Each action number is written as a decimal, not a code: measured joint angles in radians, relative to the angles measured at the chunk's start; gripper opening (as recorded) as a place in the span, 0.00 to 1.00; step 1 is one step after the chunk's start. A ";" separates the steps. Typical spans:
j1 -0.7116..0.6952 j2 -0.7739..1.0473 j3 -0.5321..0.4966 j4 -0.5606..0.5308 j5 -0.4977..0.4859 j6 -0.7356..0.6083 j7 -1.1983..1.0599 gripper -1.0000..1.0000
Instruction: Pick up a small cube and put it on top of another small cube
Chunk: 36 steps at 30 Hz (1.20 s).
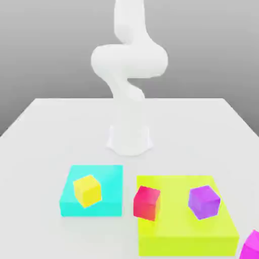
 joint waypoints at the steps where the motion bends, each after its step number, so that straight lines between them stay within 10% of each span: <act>1: 0.010 0.039 0.006 0.005 0.001 0.009 -0.009 0.50; 34: 0.320 1.246 0.159 0.171 -0.186 0.322 -0.122 0.50; 35: 0.328 1.278 0.150 0.178 -0.194 0.347 -0.117 0.00; 36: 0.328 1.278 0.150 0.178 -0.194 0.347 -0.117 0.00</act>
